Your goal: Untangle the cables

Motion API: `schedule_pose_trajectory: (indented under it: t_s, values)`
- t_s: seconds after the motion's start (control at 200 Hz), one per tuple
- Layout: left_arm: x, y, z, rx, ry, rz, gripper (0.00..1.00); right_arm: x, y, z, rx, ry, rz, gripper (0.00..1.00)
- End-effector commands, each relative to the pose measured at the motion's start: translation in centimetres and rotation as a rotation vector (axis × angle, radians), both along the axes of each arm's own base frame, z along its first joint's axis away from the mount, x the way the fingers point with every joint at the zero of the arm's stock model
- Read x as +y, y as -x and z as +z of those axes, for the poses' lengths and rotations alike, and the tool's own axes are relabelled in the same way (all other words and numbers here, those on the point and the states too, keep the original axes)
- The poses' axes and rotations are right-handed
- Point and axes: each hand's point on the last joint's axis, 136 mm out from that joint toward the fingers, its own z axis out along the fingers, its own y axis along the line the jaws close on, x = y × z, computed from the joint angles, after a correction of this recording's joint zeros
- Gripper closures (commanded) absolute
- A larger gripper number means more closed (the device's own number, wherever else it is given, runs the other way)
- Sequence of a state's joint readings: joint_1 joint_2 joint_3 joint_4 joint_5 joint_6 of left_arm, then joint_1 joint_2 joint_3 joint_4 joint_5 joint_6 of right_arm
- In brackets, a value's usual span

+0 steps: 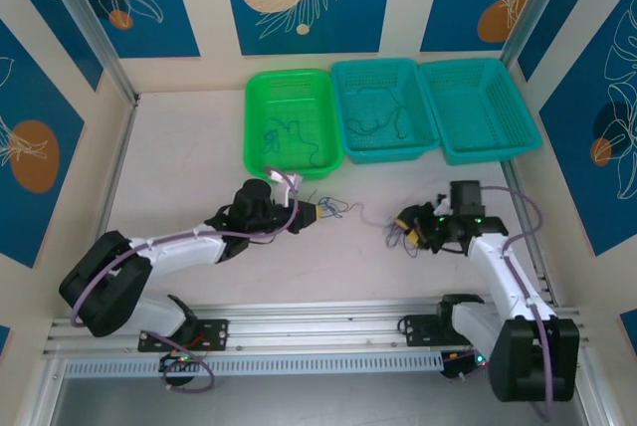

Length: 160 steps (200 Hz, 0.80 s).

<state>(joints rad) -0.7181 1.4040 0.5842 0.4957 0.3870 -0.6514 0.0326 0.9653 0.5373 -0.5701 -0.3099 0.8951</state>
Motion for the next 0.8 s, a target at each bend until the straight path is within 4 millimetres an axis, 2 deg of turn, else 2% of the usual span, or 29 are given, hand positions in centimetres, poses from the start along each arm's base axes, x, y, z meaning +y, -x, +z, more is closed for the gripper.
schedule_pose_trajectory:
  t_s: [0.0,0.08,0.145,0.235,0.3,0.425,0.53,0.64,0.68,0.725,0.745,0.795]
  values:
    - [-0.6,0.4,-1.5,0.004,-0.023,-0.061,1.0,-0.6,0.3,-0.6,-0.046,0.148,0.063,0.34]
    - [-0.5,0.4,-2.4,0.022,-0.035,-0.058,1.0,-1.5,0.4,1.0,-0.09,0.22,0.071,0.24]
    - [-0.6,0.6,-2.7,0.026,-0.039,-0.067,1.0,-1.2,0.1,3.1,-0.183,0.239,0.1,0.18]
    - [-0.8,0.7,-2.5,0.022,-0.037,-0.079,1.0,2.1,-0.3,6.2,-0.373,0.162,0.231,0.15]
    - [-0.9,0.8,-2.2,0.015,-0.032,-0.084,1.0,5.1,-0.1,7.6,-0.481,0.105,0.347,0.15]
    - [-1.1,0.9,-1.8,0.009,-0.028,-0.09,1.0,9.1,0.1,7.6,-0.574,0.183,0.515,0.12]
    - [-1.4,1.2,-1.4,0.008,-0.023,-0.115,1.0,12.2,-0.6,6.6,-0.607,0.259,0.638,0.09]
    - [-1.7,1.6,-0.8,-0.006,-0.009,-0.143,1.0,13.4,-2.7,4.5,-0.571,0.335,0.659,0.09]
    - [-1.7,1.8,-0.7,-0.011,-0.006,-0.149,1.0,13.7,-3.5,3.9,-0.561,0.349,0.656,0.1]
    - [-1.7,2.1,-0.6,-0.013,-0.006,-0.156,1.0,14.1,-4.4,3.6,-0.561,0.345,0.652,0.17]
    - [-1.6,2.1,-0.6,-0.014,-0.007,-0.155,1.0,14.3,-4.7,3.5,-0.56,0.342,0.651,0.23]
    - [-1.4,2.2,-0.6,-0.018,-0.014,-0.148,1.0,14.3,-5.5,3.0,-0.542,0.341,0.629,0.48]
